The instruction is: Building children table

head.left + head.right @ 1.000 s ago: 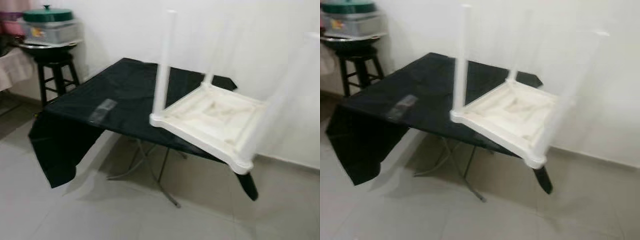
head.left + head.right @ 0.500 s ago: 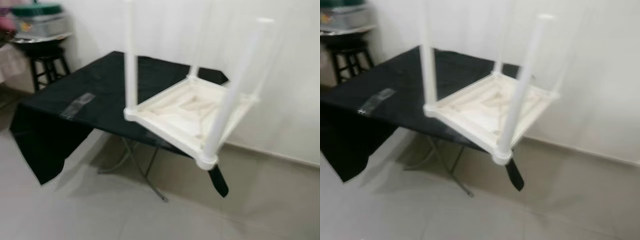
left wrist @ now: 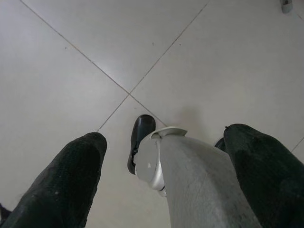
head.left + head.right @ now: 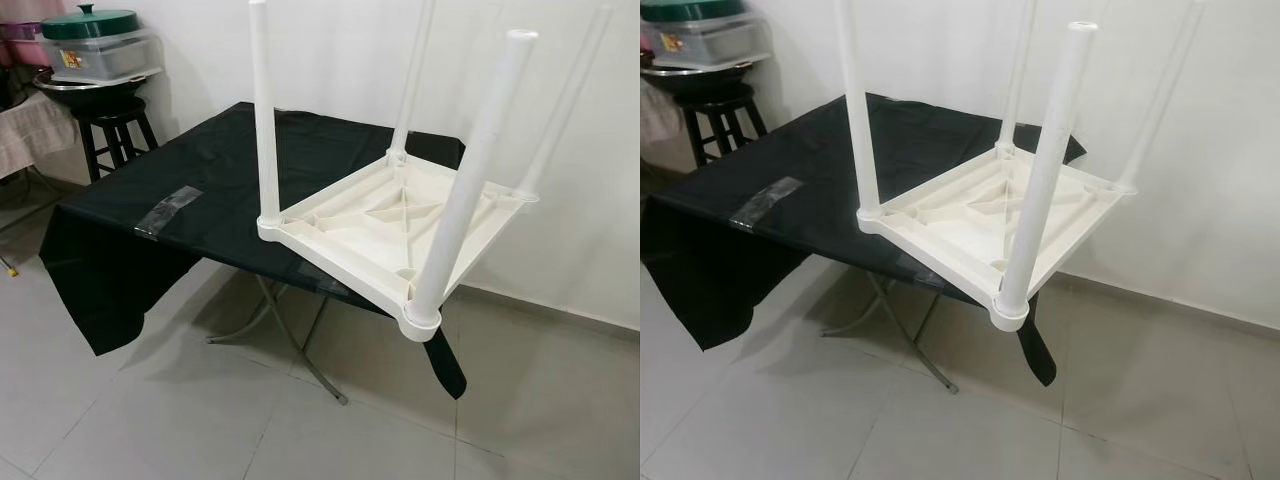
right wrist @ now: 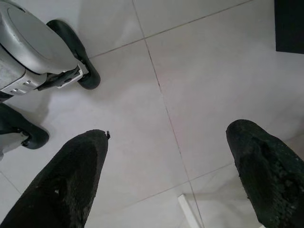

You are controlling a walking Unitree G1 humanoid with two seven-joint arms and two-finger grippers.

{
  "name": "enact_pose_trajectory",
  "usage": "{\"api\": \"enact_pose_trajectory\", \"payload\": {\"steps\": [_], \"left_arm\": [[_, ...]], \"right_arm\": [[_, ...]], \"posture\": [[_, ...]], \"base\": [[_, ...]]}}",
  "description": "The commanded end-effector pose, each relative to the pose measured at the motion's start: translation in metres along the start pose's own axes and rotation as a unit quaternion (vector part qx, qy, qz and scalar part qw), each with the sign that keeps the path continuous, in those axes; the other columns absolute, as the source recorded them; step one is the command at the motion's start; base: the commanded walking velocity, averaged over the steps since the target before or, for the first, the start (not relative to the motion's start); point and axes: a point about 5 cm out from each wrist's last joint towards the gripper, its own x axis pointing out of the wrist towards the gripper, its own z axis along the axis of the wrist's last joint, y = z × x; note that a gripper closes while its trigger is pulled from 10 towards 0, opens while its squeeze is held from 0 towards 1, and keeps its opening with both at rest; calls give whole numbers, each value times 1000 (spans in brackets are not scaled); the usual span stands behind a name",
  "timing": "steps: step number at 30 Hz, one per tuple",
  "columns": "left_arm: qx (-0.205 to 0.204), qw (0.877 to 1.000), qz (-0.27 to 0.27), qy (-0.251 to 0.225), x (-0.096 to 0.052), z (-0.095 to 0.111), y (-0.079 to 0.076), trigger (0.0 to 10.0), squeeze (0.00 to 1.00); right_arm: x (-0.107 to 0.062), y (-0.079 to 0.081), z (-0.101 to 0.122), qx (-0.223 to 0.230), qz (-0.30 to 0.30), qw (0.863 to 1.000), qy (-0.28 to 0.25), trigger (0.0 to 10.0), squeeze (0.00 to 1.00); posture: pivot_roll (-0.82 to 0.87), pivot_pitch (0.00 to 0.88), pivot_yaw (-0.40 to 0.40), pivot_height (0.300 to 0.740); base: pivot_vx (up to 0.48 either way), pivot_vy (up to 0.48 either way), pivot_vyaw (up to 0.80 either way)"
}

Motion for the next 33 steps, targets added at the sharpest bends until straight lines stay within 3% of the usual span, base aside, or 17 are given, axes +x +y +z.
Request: {"api": "enact_pose_trajectory", "payload": {"steps": [1,10,13,18,33], "left_arm": [[9,1000,3,3,-1,-2,3,10000,0],[8,1000,-10,2,-1,-2,1,10000,0],[8,1000,-12,2,-1,-2,1,10000,0],[10,1000,-11,3,-1,-3,1,10000,0],[10,1000,-14,-1,-1,-2,1,10000,0]], "right_arm": [[-62,78,209,-412,17,862,-295,10000,0],[-62,78,208,-414,24,862,-293,10000,0],[-61,79,206,-403,43,868,-286,10000,0],[-61,79,206,-416,45,862,-286,10000,0],[-61,80,205,-415,52,864,-281,10000,0]], "posture": [[63,0,-90,740],[63,0,-90,740],[64,0,-92,740],[63,0,-90,740],[62,0,-87,740]], "base": [[0,0,0],[0,0,0],[0,0,431],[0,0,800],[0,0,800]]}}
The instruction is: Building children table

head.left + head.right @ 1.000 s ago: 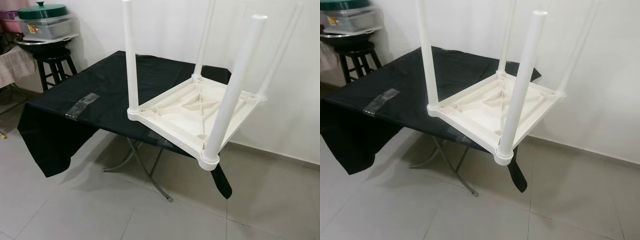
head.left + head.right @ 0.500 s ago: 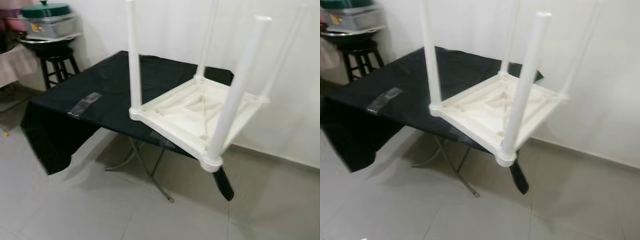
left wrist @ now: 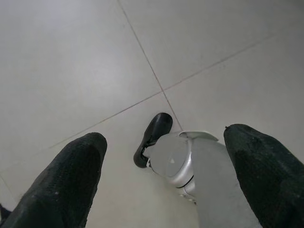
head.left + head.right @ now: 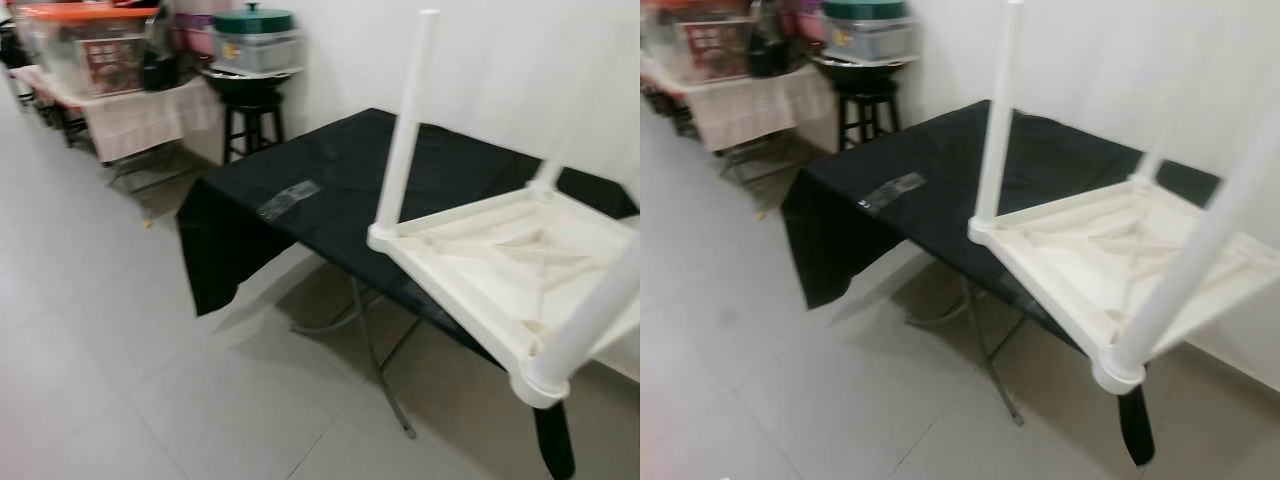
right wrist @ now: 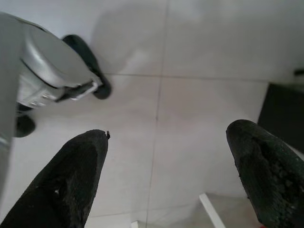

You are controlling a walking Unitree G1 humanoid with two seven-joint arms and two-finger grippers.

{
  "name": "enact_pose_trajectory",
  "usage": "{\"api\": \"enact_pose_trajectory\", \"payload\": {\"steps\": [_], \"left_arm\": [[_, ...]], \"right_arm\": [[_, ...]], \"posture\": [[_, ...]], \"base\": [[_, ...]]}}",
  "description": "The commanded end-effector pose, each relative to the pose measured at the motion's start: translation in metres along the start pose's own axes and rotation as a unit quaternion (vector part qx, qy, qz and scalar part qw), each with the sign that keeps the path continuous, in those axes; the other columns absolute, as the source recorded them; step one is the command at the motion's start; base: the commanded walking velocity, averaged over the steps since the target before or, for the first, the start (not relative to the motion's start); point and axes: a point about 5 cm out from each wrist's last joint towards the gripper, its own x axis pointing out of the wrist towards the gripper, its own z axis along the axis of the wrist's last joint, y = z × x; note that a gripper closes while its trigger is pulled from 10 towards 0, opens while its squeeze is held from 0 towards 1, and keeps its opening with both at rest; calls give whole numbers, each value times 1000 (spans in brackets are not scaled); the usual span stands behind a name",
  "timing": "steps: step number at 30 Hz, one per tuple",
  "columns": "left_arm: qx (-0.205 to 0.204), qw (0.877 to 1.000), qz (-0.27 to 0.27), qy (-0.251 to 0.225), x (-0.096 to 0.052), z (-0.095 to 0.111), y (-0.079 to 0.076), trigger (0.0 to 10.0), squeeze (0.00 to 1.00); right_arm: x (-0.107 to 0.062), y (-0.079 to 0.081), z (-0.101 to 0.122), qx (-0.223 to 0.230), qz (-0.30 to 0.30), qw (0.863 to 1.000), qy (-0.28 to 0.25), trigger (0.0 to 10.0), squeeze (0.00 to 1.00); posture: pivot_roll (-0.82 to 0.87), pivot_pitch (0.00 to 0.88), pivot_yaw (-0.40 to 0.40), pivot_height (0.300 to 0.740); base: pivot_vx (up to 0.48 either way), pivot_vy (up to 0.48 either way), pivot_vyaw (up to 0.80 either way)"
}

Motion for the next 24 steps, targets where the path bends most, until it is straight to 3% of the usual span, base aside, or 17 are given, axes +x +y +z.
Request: {"api": "enact_pose_trajectory", "payload": {"steps": [1,11,15,24], "left_arm": [[2,1000,1,7,-1,-3,2,10000,0],[1,1000,0,7,0,-3,1,10000,0],[3,1000,-3,8,0,-3,0,10000,0],[1,1000,-9,10,0,-4,-1,10000,0]], "right_arm": [[-62,82,205,-414,57,864,-282,10000,0],[-63,82,206,-415,50,862,-288,10000,0],[-63,81,207,-408,48,865,-290,10000,0],[-62,82,206,-414,50,862,-288,10000,0]], "posture": [[62,0,-87,740],[63,0,-88,740],[62,0,-88,740],[63,0,-92,740]], "base": [[0,0,800],[0,0,767],[0,0,0],[0,-412,0]]}}
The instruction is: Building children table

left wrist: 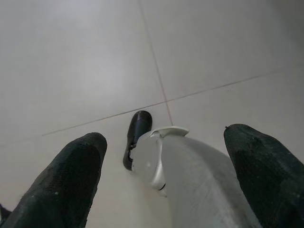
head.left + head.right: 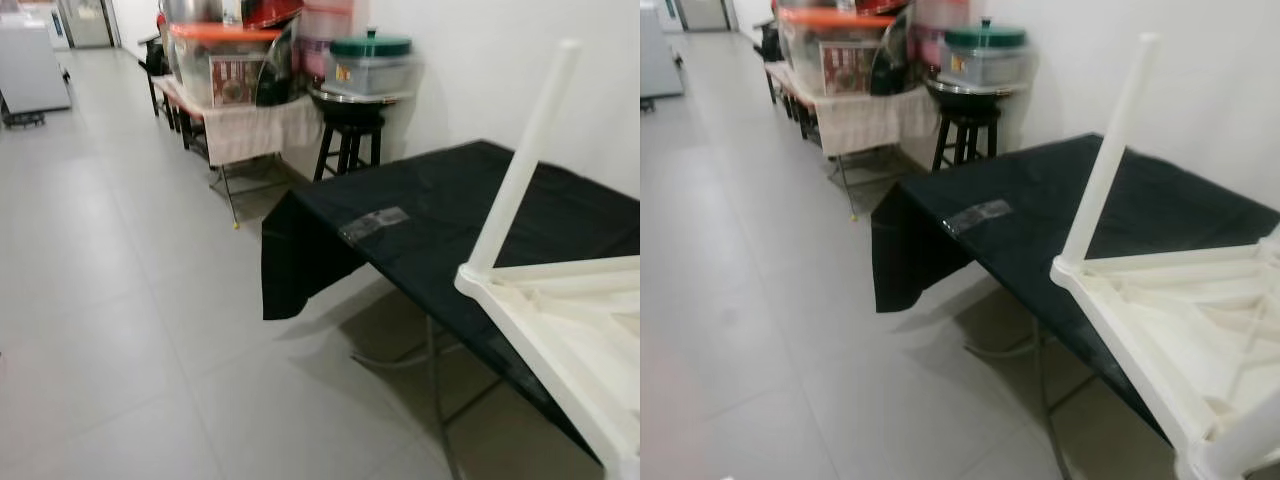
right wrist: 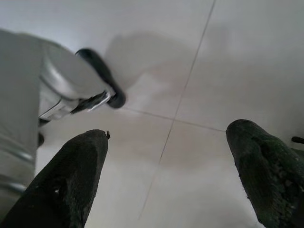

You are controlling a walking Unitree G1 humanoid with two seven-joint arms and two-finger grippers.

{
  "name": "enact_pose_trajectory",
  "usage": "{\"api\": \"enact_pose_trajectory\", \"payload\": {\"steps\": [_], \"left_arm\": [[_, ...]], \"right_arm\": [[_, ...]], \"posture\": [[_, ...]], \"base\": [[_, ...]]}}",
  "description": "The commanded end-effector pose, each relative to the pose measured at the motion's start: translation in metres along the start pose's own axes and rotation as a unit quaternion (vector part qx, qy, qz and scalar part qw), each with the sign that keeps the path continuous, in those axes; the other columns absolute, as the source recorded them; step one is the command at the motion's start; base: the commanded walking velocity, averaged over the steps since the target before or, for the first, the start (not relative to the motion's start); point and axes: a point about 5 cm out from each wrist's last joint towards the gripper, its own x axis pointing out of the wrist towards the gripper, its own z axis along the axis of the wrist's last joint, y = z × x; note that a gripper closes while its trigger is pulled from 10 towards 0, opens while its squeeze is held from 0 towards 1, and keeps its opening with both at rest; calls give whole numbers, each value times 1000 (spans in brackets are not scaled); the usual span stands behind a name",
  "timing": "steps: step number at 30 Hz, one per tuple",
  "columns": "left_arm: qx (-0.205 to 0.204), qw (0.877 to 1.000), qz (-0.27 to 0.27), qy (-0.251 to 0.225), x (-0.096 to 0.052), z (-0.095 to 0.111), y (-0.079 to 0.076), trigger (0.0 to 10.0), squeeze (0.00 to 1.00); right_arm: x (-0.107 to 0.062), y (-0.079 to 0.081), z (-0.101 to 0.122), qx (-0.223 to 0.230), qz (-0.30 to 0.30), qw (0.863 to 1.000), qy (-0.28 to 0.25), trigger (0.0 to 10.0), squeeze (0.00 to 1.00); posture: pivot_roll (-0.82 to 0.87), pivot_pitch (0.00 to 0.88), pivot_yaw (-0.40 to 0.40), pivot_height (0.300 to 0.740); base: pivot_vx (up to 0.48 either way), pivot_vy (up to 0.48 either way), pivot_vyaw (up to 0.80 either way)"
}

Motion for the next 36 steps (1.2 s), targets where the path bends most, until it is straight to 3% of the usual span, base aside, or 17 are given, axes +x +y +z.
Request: {"api": "enact_pose_trajectory", "payload": {"steps": [1,36], "left_arm": [[1,1000,-5,8,0,-3,-2,10000,0],[3,1000,-14,14,0,-3,-3,10000,0]], "right_arm": [[-57,79,198,-415,47,866,-275,10000,0],[-57,79,197,-408,51,870,-273,10000,0]], "posture": [[63,0,-91,740],[56,0,-85,740]], "base": [[0,-472,0],[0,-475,0]]}}
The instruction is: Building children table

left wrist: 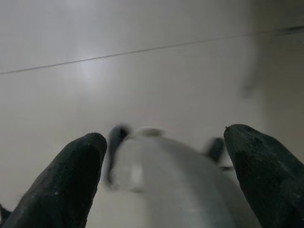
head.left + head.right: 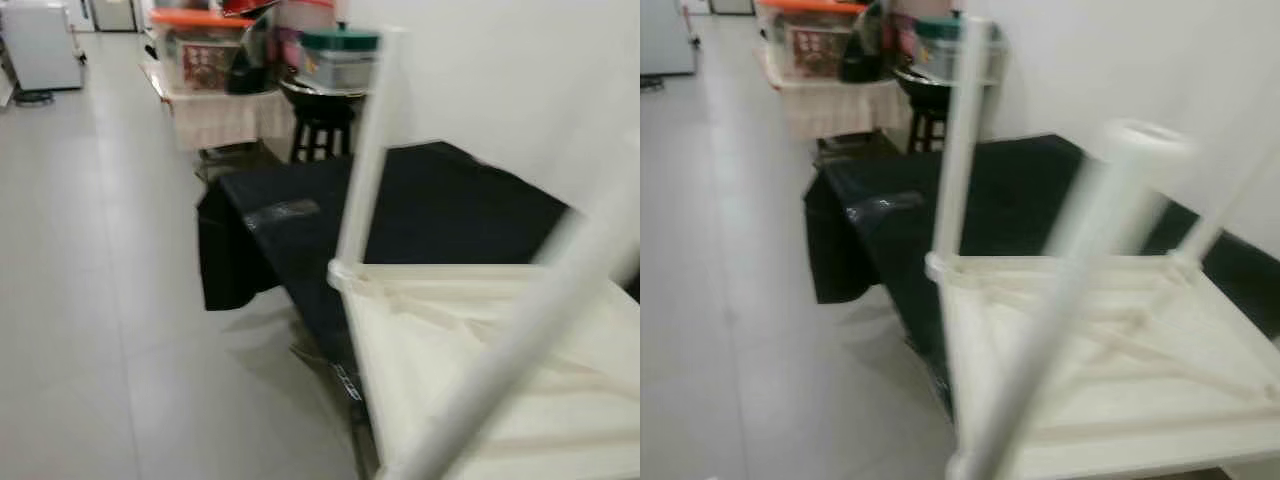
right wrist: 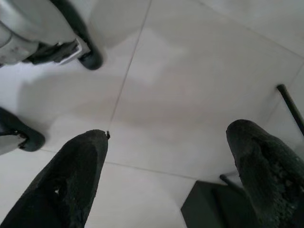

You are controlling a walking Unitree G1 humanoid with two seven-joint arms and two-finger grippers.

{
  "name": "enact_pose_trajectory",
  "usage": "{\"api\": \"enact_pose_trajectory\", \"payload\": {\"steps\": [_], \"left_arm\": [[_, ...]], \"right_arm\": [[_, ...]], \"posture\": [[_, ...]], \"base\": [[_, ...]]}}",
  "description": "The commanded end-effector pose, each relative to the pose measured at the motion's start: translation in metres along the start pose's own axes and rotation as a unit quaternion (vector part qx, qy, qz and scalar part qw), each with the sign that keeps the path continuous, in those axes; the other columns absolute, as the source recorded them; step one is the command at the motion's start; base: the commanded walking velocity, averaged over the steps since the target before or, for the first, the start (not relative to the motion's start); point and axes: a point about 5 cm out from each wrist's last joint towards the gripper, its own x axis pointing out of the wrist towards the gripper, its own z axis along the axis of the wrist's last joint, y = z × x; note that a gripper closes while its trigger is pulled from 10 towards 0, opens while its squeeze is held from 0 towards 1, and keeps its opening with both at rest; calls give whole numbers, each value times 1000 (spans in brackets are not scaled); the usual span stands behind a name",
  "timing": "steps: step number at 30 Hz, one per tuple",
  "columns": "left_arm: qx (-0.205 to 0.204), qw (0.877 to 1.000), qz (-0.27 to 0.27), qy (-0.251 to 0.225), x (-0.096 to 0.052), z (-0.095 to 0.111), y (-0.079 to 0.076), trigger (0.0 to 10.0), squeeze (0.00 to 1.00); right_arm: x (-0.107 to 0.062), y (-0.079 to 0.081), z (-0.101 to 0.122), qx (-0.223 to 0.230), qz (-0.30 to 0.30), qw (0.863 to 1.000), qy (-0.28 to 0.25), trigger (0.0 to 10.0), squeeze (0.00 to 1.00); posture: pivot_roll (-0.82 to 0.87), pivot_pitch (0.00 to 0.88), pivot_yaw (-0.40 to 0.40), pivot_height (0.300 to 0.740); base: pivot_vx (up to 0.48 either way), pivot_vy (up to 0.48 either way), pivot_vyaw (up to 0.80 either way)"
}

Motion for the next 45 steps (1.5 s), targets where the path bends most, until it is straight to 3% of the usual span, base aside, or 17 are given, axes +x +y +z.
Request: {"api": "enact_pose_trajectory", "payload": {"steps": [1,20,45], "left_arm": [[3,1000,8,10,-2,-4,8,10000,0],[4,1000,10,14,-2,-4,9,10000,0],[2,999,16,29,-2,-7,10,10000,0]], "right_arm": [[-73,86,214,-407,45,860,-306,10000,0],[-73,87,214,-407,47,859,-306,10000,0],[-73,87,214,-414,49,856,-305,10000,0]], "posture": [[56,0,-85,740],[59,0,-84,740],[59,0,-85,740]], "base": [[0,-480,0],[0,-480,0],[0,-162,0]]}}
